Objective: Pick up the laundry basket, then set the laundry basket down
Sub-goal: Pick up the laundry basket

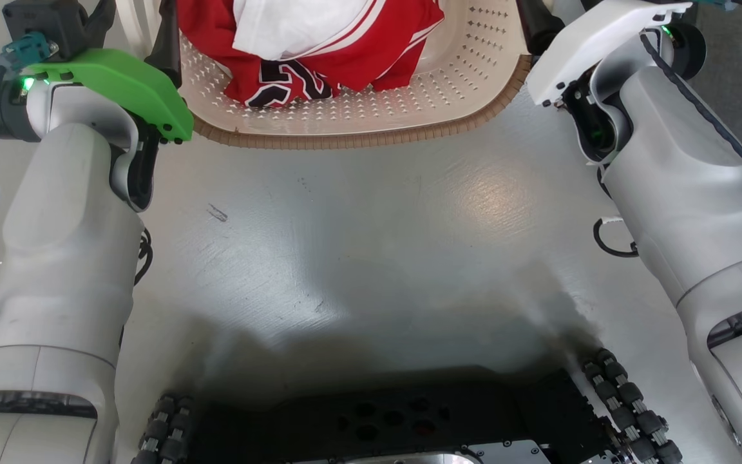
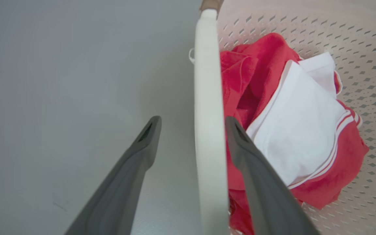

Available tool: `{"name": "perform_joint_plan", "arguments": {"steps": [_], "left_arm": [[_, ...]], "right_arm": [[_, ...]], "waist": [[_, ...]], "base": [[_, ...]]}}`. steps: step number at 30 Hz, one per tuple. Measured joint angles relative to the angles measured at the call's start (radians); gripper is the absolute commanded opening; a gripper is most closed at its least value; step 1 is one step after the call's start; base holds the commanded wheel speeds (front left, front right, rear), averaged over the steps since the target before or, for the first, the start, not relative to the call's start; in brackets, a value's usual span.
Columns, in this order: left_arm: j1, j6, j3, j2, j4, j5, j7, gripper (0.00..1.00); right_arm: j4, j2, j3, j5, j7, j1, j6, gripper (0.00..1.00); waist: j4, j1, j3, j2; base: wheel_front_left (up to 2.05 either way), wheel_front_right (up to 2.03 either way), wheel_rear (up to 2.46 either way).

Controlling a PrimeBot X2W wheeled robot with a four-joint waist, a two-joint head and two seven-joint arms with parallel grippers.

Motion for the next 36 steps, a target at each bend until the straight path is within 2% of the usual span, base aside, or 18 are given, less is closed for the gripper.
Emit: {"name": "perform_joint_plan", "arguments": {"steps": [5,6,7,8,9,10,13,15,22,36], "left_arm": [[-0.011,0.0,-0.01,-0.004,0.025,-0.01,0.0,1.0],[-0.014,0.0,-0.012,-0.005,0.03,-0.014,0.0,0.76],[-0.016,0.0,-0.017,-0.005,0.033,-0.021,0.0,0.44],[-0.019,0.0,-0.022,-0.006,0.035,-0.026,0.0,0.24],[-0.023,0.0,-0.027,-0.007,0.037,-0.028,0.0,0.0],[-0.026,0.0,-0.033,-0.008,0.038,-0.03,0.0,0.0],[-0.032,-0.004,-0.047,-0.017,0.044,-0.037,-0.002,0.0],[-0.036,-0.004,-0.052,-0.024,0.049,-0.047,-0.005,0.0],[-0.037,-0.004,-0.074,-0.028,0.075,-0.062,-0.02,0.0],[-0.013,-0.005,-0.114,-0.028,0.129,-0.106,-0.036,0.0]], "right_arm": [[0.015,0.0,0.013,0.018,0.0,-0.01,0.0,1.0],[0.016,0.0,0.017,0.023,0.0,-0.01,0.001,1.0],[0.016,0.0,0.021,0.032,0.0,-0.01,0.004,0.8],[0.017,0.0,0.025,0.039,0.0,-0.011,0.009,0.47],[0.017,0.0,0.029,0.045,0.0,-0.011,0.009,0.29],[0.018,0.0,0.034,0.048,0.0,-0.013,0.009,0.0],[0.018,0.006,0.047,0.06,-0.001,-0.017,0.017,0.0],[0.021,0.011,0.05,0.066,-0.003,-0.023,0.008,0.0],[0.046,0.008,0.072,0.081,-0.006,-0.023,0.008,0.0],[0.058,0.009,0.119,0.156,-0.022,0.028,0.008,0.0]], "waist": [[0.004,0.0,0.002,0.0],[0.005,0.0,0.002,0.0],[0.006,0.0,0.002,0.0],[0.007,0.0,0.002,0.0],[0.008,0.0,0.002,0.0],[0.009,0.0,0.002,0.0],[0.012,0.0,0.001,0.0],[0.013,-0.0001,0.0,0.0],[0.015,0.0,-0.021,0.0],[0.011,0.0,-0.129,0.0]], "base": [[0.0,0.0,0.0],[0.0,0.0,0.0],[0.0,0.0,0.0],[0.0,0.0,0.0],[0.0,0.0,0.0],[0.0,0.0,0.0],[0.0,0.0,0.0],[0.0,0.0,0.0],[0.0,0.0,0.0],[0.0,0.0,0.0]]}}
